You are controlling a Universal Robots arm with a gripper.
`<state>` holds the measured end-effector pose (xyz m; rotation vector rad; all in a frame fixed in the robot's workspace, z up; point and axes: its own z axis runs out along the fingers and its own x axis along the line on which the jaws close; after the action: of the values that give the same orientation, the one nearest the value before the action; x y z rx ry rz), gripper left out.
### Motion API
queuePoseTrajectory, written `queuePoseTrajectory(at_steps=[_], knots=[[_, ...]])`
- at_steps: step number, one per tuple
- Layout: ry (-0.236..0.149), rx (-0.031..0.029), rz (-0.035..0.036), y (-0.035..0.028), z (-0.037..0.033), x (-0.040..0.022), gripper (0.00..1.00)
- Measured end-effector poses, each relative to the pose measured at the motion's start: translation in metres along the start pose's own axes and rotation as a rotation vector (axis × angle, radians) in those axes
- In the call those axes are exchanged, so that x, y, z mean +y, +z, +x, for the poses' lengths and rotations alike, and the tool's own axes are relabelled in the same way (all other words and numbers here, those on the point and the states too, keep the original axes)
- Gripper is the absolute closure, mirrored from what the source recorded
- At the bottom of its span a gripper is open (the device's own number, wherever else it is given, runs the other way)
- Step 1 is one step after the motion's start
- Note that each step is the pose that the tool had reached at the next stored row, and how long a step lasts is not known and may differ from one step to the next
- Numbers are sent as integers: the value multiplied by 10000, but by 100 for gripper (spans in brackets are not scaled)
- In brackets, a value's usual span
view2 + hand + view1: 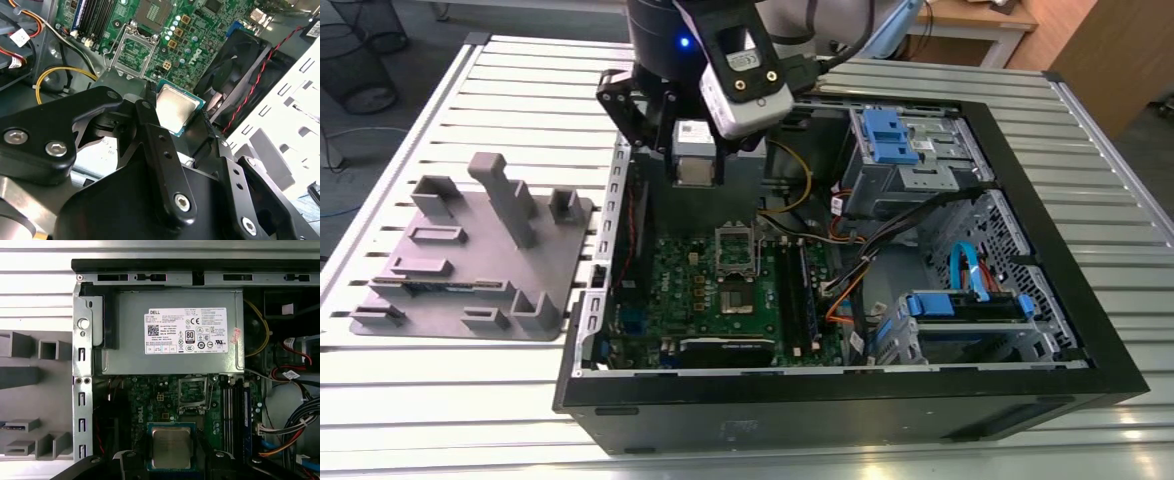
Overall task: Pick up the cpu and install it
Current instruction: 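Pick up the cpu and move it towards the insertion slot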
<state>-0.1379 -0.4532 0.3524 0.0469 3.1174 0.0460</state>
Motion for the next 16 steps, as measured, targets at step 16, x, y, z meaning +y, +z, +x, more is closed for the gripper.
queuePoseTrajectory(at_steps=[16], knots=[[0, 0, -1, 136, -120, -103, 53]])
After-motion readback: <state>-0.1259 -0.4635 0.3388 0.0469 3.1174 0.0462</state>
